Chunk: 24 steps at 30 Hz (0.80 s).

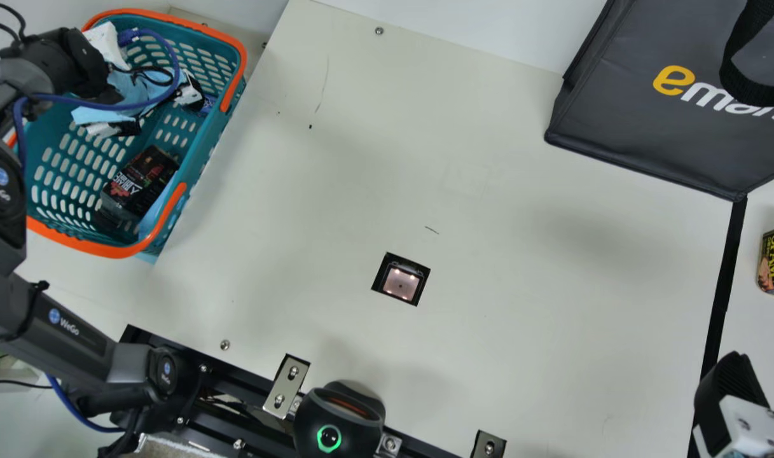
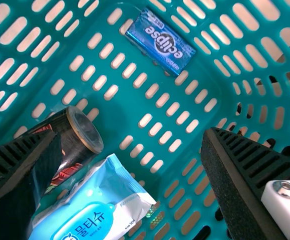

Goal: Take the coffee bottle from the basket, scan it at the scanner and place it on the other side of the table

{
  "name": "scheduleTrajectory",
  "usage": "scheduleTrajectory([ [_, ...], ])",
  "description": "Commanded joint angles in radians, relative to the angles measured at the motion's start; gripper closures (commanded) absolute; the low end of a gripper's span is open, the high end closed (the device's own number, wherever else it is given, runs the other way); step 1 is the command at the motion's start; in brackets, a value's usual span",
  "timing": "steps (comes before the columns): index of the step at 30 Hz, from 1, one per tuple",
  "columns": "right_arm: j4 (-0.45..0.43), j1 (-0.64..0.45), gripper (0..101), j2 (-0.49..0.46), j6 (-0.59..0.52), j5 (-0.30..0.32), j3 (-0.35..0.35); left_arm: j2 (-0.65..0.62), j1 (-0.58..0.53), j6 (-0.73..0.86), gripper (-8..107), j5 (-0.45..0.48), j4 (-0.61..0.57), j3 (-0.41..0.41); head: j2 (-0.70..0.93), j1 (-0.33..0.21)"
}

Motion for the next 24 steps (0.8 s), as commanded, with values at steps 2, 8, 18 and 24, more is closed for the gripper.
scheduleTrajectory([
  [2,0.000,0.000,6,0.000,0.000,0.000,0.000,0.007,0.003,0.020,9,-0.006,-0.002,0.007,0.002,-0.029],
  [8,0.000,0.000,6,0.000,0.000,0.000,0.000,0.018,0.005,0.058,9,-0.014,-0.005,0.018,0.002,-0.029],
  [18,0.000,0.000,6,0.000,0.000,0.000,0.000,0.038,0.006,0.134,9,-0.027,-0.010,0.025,0.002,-0.029],
  [24,0.000,0.000,6,0.000,0.000,0.000,0.000,0.060,0.006,0.195,9,-0.038,-0.009,0.016,0.002,-0.029],
])
